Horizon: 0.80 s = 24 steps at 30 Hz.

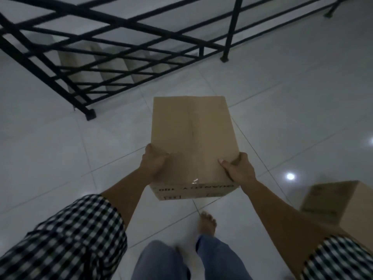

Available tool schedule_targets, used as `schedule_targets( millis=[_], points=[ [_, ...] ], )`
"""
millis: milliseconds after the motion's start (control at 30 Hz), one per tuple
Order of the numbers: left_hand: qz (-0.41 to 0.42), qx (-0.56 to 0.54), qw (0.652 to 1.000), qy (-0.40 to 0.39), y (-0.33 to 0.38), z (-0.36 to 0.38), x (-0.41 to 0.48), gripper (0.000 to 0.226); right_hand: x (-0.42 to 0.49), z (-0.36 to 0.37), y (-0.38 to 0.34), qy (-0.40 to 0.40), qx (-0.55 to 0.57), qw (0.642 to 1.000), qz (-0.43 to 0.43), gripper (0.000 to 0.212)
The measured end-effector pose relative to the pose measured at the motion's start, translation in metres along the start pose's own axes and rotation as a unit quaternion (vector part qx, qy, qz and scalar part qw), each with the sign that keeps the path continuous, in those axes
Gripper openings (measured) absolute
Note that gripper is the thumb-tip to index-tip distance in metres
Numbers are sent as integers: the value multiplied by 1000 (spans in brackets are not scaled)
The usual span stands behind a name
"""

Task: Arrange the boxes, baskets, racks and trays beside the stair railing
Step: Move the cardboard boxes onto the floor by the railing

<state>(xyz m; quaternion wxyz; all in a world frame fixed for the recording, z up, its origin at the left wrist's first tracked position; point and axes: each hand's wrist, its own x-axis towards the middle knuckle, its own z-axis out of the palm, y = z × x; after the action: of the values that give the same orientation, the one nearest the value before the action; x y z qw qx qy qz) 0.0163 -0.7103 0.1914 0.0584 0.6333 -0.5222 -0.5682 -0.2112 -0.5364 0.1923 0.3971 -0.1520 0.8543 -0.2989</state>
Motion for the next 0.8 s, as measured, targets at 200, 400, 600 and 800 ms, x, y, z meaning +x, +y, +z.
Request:
schedule_targets(
  millis=[200, 400, 600, 800],
  points=[
    [-5, -32, 999, 42, 44, -30, 107, 92, 108, 40, -94, -33, -37, 999, -23, 84],
    [-30, -55, 998, 29, 74, -65, 231, 101, 221, 107, -164, -49, -58, 997, -4, 92],
    [-55, -59, 996, 49, 74, -89, 355, 106, 340, 182, -205, -98, -103, 990, 23, 94],
    [-61, -84, 990, 97, 45, -77, 462, 85, 464, 246, -221, -129, -153, 979, -22, 93]
  ],
)
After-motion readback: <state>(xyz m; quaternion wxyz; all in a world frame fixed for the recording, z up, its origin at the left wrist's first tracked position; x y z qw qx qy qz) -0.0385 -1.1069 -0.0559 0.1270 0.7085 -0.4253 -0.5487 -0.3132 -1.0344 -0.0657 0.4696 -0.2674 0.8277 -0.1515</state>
